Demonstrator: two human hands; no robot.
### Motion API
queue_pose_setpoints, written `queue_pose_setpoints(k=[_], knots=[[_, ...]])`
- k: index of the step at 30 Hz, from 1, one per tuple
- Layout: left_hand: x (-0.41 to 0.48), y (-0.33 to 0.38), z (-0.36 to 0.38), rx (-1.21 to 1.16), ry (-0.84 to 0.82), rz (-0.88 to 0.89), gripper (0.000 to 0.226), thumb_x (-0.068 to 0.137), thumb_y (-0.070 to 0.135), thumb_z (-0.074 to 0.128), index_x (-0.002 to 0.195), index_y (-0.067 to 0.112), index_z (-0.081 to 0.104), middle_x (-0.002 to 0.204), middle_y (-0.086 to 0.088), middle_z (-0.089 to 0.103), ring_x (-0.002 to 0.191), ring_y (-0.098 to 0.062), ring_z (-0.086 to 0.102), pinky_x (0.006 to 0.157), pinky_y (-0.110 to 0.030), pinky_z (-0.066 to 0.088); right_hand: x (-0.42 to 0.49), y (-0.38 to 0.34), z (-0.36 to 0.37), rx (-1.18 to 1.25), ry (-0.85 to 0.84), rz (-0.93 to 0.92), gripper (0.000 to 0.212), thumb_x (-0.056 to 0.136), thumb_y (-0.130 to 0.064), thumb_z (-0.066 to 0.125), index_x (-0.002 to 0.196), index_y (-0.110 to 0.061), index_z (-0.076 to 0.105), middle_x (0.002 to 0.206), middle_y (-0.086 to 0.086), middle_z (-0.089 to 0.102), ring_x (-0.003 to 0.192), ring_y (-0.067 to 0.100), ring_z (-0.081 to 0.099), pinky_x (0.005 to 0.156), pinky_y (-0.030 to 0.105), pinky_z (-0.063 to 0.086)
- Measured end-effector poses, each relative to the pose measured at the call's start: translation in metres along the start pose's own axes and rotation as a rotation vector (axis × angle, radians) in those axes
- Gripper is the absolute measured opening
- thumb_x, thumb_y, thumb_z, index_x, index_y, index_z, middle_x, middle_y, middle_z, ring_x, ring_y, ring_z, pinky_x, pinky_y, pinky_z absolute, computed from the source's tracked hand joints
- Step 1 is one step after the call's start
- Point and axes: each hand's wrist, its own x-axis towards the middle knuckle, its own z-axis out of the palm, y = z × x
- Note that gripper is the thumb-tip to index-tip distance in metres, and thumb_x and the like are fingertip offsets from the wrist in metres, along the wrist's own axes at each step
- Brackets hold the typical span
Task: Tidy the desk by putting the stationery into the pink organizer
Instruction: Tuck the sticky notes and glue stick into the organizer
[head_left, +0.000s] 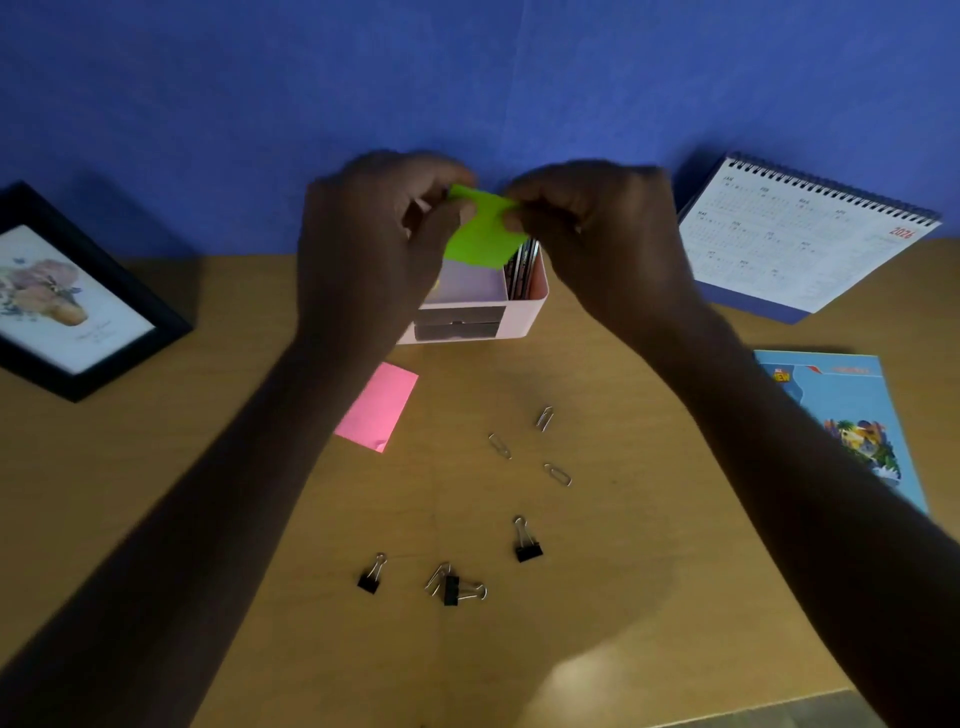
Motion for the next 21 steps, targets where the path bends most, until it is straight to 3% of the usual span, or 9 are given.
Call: queue_pose_setpoints(k=[4,12,21], knots=[[0.032,-0.012,0.001,0.053,0.038,0.082,0.029,0.102,0.034,0.064,0.119,0.019,0.083,0.109,0.000,0.083,0.098,-0.015,0.077,0.089,-0.039,0.060,0.041,0.016,0.006,-0.142,-0.006,-0.064,0.023,0.099,-0.011,0.061,0.108,-0.015,0.082,0.100,0.004,0.081,0.089,0.020,0.075,0.077,0.044,0.059],[0.062,-0.048,0.034,0.197,-0.016,0.077,0.031,0.098,0.040,0.066,0.110,0.018,0.084,0.104,-0.003,0.083,0.093,-0.026,0.075,0.082,-0.044,0.058,0.065,0.048,0.027,-0.338,-0.110,0.065,0.025,0.099,-0.030,0.058,0.112,-0.030,0.079,0.105,-0.001,0.079,0.098,0.027,0.072,0.075,0.044,0.059],[0.074,-0.058,0.059,0.187,-0.080,0.041,0.029,0.097,0.038,0.067,0.100,0.016,0.085,0.094,-0.003,0.083,0.082,-0.025,0.076,0.076,-0.044,0.059,0.062,0.063,0.034,-0.404,-0.156,0.108,0.028,0.101,-0.030,0.056,0.115,-0.025,0.081,0.111,0.012,0.076,0.104,0.035,0.069,0.079,0.044,0.058]])
